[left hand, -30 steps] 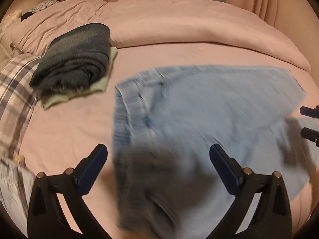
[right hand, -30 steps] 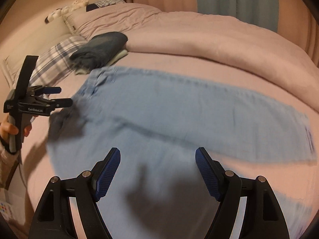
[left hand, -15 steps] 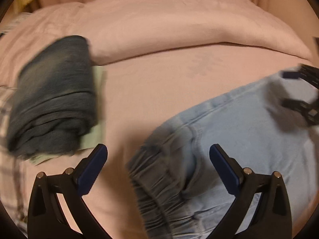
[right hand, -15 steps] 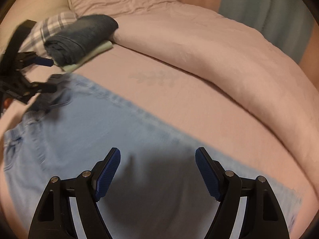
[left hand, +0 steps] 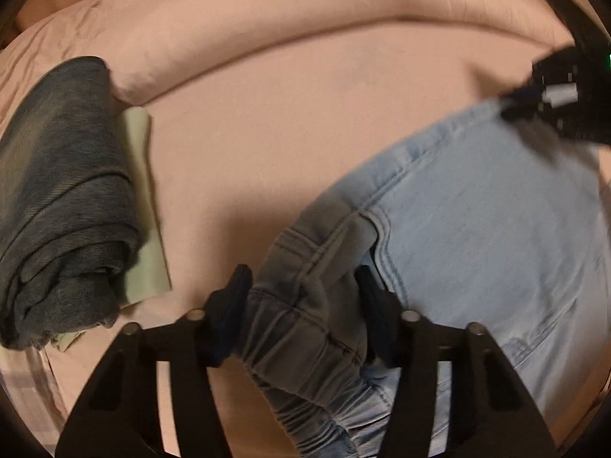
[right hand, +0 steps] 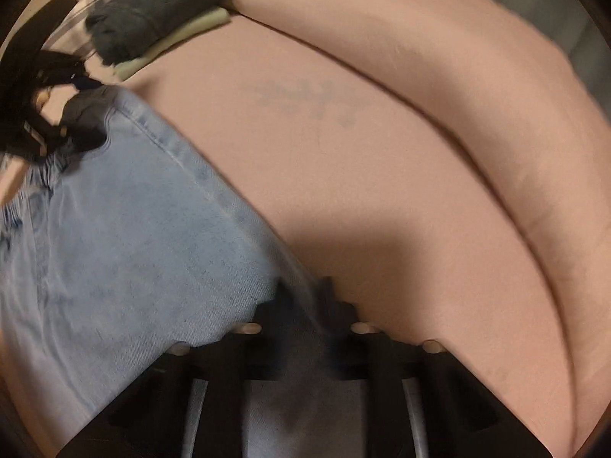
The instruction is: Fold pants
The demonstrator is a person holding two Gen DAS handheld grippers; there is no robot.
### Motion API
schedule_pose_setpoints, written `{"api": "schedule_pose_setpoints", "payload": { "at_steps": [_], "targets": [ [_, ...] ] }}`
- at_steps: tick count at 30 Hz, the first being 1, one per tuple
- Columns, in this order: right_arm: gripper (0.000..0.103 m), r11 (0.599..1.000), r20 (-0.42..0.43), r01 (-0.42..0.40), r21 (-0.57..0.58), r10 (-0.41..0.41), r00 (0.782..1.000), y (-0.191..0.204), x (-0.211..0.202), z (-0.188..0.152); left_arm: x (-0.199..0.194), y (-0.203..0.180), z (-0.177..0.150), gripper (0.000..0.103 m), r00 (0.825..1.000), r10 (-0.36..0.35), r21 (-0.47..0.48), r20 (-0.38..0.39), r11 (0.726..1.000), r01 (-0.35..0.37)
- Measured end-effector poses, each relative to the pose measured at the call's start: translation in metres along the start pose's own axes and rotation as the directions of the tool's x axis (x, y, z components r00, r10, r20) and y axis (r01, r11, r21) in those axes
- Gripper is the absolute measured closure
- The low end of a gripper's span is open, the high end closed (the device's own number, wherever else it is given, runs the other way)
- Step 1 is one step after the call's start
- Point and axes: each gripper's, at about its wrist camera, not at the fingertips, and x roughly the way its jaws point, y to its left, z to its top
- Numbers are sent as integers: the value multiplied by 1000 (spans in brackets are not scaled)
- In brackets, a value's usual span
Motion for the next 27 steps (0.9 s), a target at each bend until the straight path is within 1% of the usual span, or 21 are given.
{"api": "schedule_pose_setpoints", "payload": {
  "at_steps": [1, 3, 4, 6, 8, 9, 10, 11, 12, 13, 14, 15, 17, 18, 19, 21, 22, 23, 24, 26, 27],
  "targets": [
    [94, 1000, 5, 8, -12, -8, 1000, 3, -2, 0, -4, 2, 0, 56, 1000, -5, -16, 25, 1000, 5],
    [95, 998, 13, 57, -14, -57, 998, 4, -1, 1, -7, 6, 0, 58, 998, 6, -58, 65, 998, -2],
    [95, 997, 18, 82, 6, -82, 997, 3, 1, 3, -4, 7, -2, 58, 998, 6, -75, 57, 997, -1],
    [95, 996, -19, 81, 39, -81, 997, -1, 11, 4, 10, 6, -2, 56, 1000, -3, -84, -6, 996, 2],
    [95, 995, -32, 93, 27, -92, 995, 1, 9, 2, 4, 3, -1, 52, 1000, 5, -83, 2, 997, -5],
    [93, 996, -38, 80, 26, -79, 996, 0, 2, 2, -1, 4, 0, 48, 1000, -11, -88, 15, 996, 12],
    [84, 998, -39, 64, 28, -62, 997, -2, -3, 0, -6, 6, 1, 43, 999, -23, -93, 31, 995, 25],
    [64, 998, -35, 48, 28, -47, 998, -4, -9, -2, -12, 8, 1, 26, 998, -34, -103, 51, 994, 39],
    [52, 999, -30, 25, 28, -24, 999, -7, -15, -4, -15, 12, 2, 12, 997, -47, -107, 61, 993, 53],
    [34, 999, -33, 25, 31, -24, 999, -9, -16, -2, -16, 16, 5, 9, 996, -53, -114, 68, 992, 61],
    [30, 999, -39, 29, 36, -28, 999, -12, -15, -1, -15, 18, 6, 10, 996, -61, -121, 67, 990, 69],
    [30, 999, -52, 28, 44, -25, 998, -19, -8, -1, -14, 25, 6, 10, 997, -66, -124, 49, 990, 71],
    [29, 995, -113, 29, 91, -19, 993, -37, 12, 3, -2, 26, 7, 13, 999, -34, -132, -21, 991, 30],
    [28, 990, -121, -3, 138, 20, 992, -45, 18, 0, 6, 27, 6, 24, 998, -26, -136, -65, 991, 17],
    [28, 986, -98, -28, 167, 45, 994, -51, 17, -3, 11, 27, 4, 29, 994, -51, -149, -92, 988, 37],
    [33, 986, -86, -29, 161, 43, 995, -51, 14, -8, 5, 22, 2, 51, 995, -76, -150, -65, 987, 66],
    [48, 989, -85, -23, 149, 36, 996, -49, 11, -11, -1, 16, 1, 54, 998, -56, -122, -42, 991, 50],
    [79, 991, -72, -22, 132, 32, 997, -45, 6, -12, -8, 7, -1, 55, 1000, -3, -82, -17, 997, 1],
    [89, 996, -50, 0, 95, 5, 999, -35, -3, -14, -13, -2, -2, 59, 999, 43, -51, -2, 998, -43],
    [95, 996, -31, 70, 51, -69, 997, -18, -8, -17, -24, -15, -4, 66, 995, 93, -25, 24, 995, -93],
    [95, 994, -30, 101, 33, -100, 995, -10, -11, -20, -34, -22, -4, 66, 991, 123, -18, 44, 992, -122]
  ]
}}
